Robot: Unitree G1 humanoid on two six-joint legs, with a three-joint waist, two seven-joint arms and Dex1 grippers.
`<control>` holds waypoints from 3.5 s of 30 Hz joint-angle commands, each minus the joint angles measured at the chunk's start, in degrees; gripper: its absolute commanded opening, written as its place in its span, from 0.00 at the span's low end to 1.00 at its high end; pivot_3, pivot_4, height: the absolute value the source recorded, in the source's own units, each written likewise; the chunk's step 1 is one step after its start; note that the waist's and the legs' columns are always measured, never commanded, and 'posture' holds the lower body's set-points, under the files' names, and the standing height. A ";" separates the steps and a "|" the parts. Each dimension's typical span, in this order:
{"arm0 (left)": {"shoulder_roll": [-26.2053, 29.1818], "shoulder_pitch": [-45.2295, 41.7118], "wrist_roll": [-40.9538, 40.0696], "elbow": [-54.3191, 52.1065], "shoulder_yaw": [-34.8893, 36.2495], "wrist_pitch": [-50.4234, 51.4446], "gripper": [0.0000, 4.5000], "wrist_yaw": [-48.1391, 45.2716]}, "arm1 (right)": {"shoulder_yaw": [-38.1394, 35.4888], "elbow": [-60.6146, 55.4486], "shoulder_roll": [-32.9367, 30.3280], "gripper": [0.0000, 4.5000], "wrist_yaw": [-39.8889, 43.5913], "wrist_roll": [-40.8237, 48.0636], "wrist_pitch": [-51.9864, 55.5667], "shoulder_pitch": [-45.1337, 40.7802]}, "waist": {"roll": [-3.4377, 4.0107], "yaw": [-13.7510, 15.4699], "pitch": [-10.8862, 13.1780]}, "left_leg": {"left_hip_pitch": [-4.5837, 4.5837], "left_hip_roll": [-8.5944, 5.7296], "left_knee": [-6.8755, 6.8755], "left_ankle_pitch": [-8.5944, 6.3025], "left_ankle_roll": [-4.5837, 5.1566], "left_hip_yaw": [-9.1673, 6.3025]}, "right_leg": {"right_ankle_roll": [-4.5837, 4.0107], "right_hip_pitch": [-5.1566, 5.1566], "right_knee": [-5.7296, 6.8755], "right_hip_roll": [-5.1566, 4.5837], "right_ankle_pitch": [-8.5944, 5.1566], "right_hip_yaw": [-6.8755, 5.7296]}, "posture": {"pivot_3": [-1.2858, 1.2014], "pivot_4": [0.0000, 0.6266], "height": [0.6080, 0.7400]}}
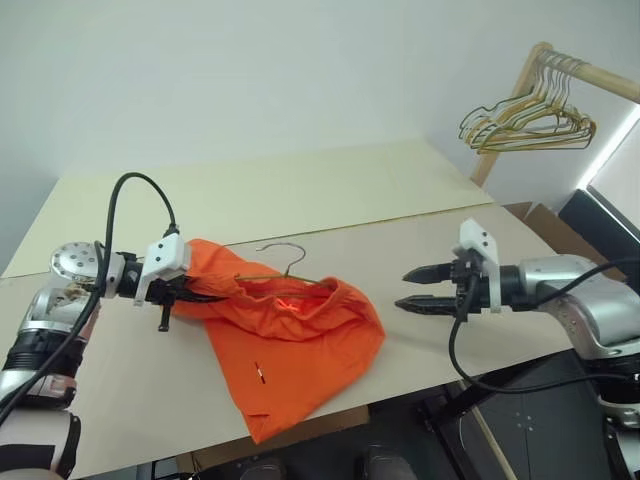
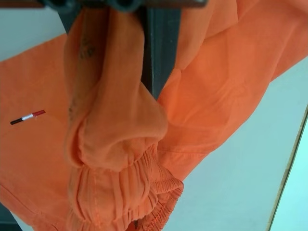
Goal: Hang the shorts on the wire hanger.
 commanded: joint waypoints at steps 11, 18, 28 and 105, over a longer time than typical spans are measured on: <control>-2.58 -6.67 0.06 0.24 1.81 0.75 0.00 -1.36 | 15.76 -10.35 1.57 0.79 -7.09 -4.60 17.85 -20.96 | 0.02 -0.50 0.00 | 0.00 0.03 0.02 -0.01 0.02 0.02 | -0.02 -0.06 0.06 0.00 0.00 0.05 | 0.51 0.00 1.00; -2.78 -6.24 -0.46 -0.85 2.43 0.62 0.00 -2.12 | 24.83 -3.66 6.00 0.79 -9.79 -13.66 16.95 -24.94 | 0.01 -0.39 0.00 | -0.10 -0.04 0.02 -0.02 0.03 0.06 | -0.01 -0.10 0.01 -0.02 0.00 -0.05 | 0.51 0.00 1.00; -3.20 -6.13 -0.49 -0.88 2.83 0.00 0.00 -2.71 | 29.51 3.21 10.00 0.45 -5.47 -19.74 11.50 -26.65 | 0.01 -0.76 0.00 | -0.11 -0.08 0.02 -0.02 0.00 0.12 | 0.00 -0.09 0.02 0.03 0.00 -0.08 | 0.51 0.00 1.00; -23.88 -3.79 -34.31 -51.14 15.55 44.70 0.99 54.24 | -59.69 36.03 -3.88 0.00 -97.50 14.74 49.34 -28.06 | 0.42 -6.61 0.02 | 0.94 -0.10 -0.76 -0.04 0.08 0.34 | 0.17 0.99 -0.36 0.02 -0.02 0.81 | 0.45 0.00 1.00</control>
